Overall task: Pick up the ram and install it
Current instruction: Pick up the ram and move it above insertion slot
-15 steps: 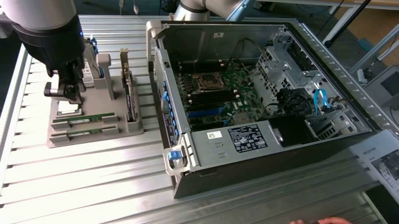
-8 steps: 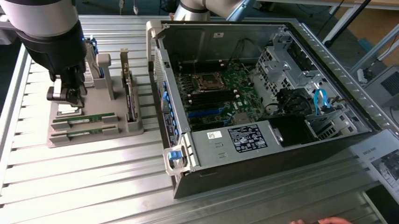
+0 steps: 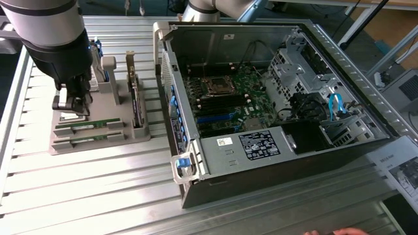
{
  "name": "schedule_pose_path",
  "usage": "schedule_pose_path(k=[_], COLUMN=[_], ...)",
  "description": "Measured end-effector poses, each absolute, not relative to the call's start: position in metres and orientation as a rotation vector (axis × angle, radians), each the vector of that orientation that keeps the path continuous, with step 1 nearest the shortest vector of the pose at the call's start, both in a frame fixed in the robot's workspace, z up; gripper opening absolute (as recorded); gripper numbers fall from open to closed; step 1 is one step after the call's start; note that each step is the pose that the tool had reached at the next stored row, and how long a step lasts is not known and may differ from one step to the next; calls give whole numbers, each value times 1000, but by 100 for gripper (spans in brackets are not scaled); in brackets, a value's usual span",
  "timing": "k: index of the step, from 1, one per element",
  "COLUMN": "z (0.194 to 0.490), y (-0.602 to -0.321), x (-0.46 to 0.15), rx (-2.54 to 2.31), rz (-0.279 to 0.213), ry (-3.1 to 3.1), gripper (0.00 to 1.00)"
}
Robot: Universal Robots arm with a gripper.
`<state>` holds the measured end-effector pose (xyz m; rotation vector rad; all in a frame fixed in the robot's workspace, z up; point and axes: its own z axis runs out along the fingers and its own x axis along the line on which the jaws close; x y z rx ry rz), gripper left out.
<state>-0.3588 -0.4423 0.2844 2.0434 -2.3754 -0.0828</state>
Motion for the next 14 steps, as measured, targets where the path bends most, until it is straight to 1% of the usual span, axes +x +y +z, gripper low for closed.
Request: schedule_pose_path(k=[14], z=[263], y=[-443], x=[-359], rx=[2044], rz=[-83], ry=[-2375], gripper=[36])
